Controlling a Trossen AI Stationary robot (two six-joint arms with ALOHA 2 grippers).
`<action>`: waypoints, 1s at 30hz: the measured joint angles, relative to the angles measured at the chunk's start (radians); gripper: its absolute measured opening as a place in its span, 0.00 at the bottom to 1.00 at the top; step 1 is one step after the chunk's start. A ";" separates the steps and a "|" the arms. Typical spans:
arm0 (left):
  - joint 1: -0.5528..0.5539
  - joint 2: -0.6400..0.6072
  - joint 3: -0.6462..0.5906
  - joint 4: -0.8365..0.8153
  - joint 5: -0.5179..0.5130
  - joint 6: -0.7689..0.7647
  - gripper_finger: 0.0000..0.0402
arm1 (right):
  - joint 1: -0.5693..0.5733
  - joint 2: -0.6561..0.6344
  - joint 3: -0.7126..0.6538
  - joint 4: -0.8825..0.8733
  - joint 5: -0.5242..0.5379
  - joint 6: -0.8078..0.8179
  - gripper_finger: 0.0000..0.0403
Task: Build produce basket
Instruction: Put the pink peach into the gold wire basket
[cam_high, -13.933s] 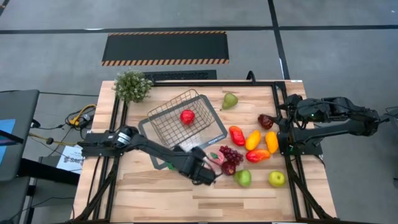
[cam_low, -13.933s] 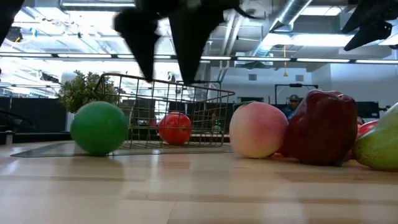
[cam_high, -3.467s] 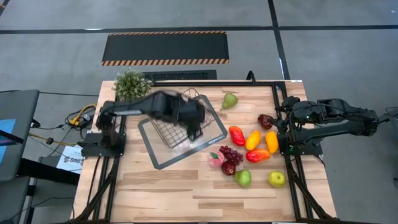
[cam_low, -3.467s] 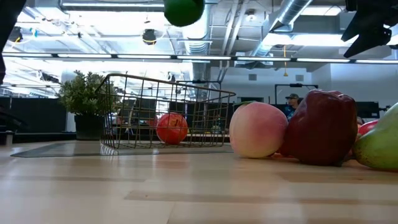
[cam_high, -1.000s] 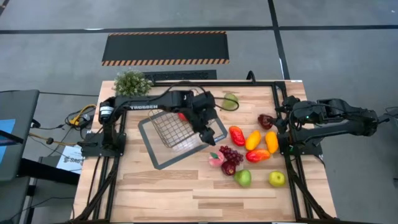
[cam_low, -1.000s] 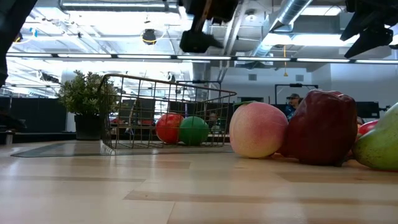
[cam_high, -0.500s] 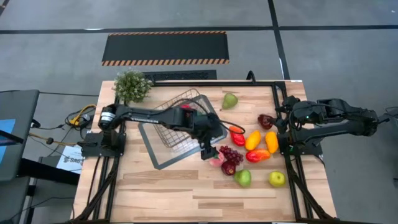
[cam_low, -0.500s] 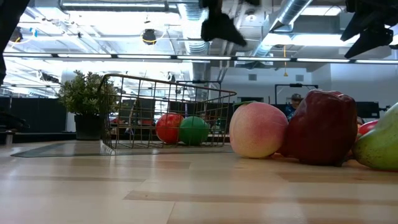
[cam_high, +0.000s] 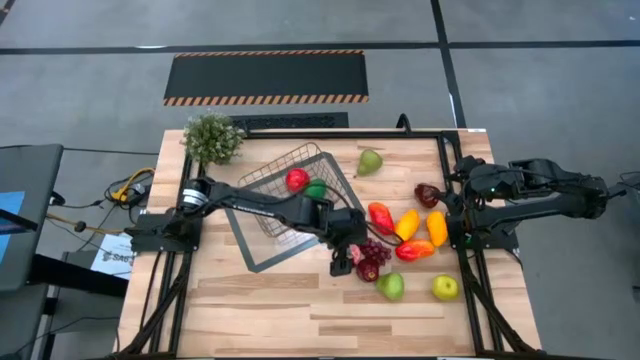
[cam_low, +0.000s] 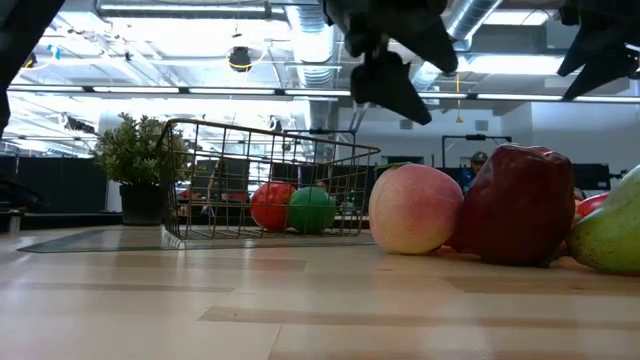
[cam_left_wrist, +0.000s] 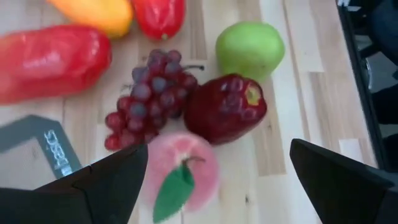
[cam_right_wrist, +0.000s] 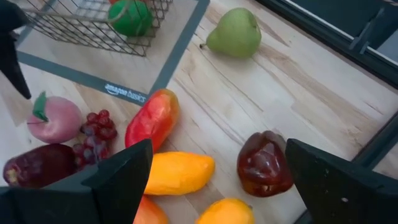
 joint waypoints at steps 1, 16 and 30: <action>0.000 0.000 0.000 -0.004 -0.018 0.007 0.95 | 0.000 0.000 0.000 -0.002 0.000 0.000 0.96; -0.020 0.015 0.000 -0.028 -0.102 -0.006 1.00 | 0.000 0.000 0.000 -0.001 0.000 0.000 0.96; -0.040 0.164 0.027 -0.019 -0.235 0.010 1.00 | 0.000 0.000 0.000 -0.005 -0.002 -0.002 0.96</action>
